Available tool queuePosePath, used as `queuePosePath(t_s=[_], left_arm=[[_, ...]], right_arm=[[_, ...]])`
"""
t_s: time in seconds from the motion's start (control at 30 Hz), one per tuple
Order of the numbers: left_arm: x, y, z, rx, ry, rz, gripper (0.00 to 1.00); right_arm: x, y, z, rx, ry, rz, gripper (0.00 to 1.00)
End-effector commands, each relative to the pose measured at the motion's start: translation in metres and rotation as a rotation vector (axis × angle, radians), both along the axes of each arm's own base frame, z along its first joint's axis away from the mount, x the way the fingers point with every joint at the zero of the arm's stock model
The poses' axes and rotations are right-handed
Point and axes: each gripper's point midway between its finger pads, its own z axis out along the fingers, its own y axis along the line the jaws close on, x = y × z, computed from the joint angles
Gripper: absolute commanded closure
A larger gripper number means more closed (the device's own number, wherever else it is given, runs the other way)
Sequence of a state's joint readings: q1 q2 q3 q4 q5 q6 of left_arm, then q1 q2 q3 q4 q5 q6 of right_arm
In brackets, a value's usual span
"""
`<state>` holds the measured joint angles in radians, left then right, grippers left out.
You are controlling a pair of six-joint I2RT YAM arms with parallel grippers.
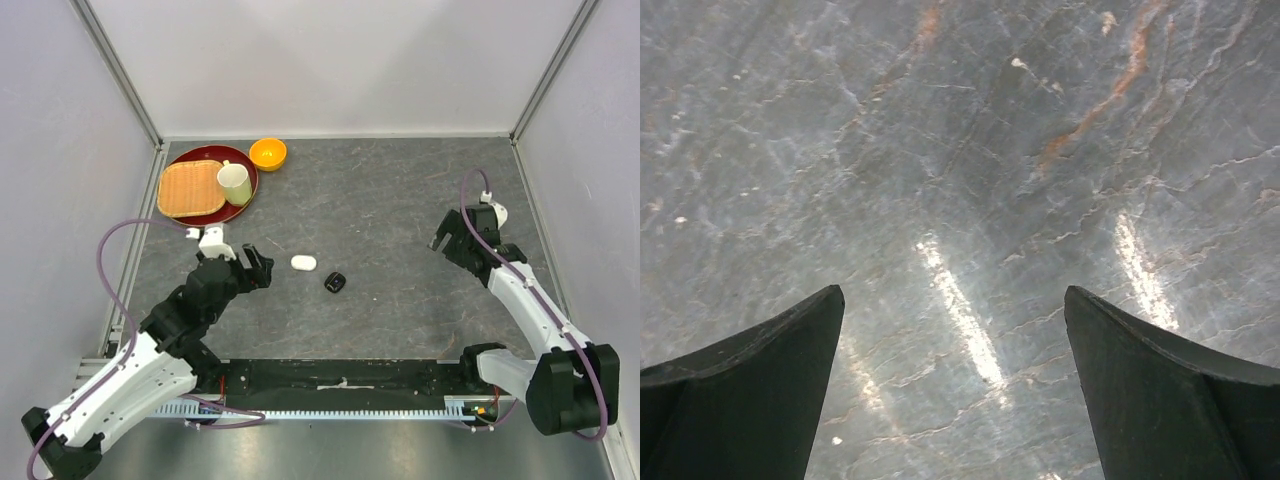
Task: Insert the wireless bluetooth earbuds into the charging case
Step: Reset both arms
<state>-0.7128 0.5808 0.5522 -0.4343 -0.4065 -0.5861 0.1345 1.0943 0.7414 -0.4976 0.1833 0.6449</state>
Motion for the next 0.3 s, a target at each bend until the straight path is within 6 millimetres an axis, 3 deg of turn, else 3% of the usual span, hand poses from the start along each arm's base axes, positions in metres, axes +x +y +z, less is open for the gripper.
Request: queuePosePath(t_s=[0.0,0.27], left_arm=[[0.008,0.027,0.021,-0.059,-0.074,0.181,0.10],[0.020,0.036,0.025,0.024,-0.070,0.260,0.09]], right_arm=[[0.011,-0.022,-0.004,-0.112,-0.051,-0.047,0.02],[0.021,-0.066,0.017,-0.303,-0.211,-0.205,0.02]])
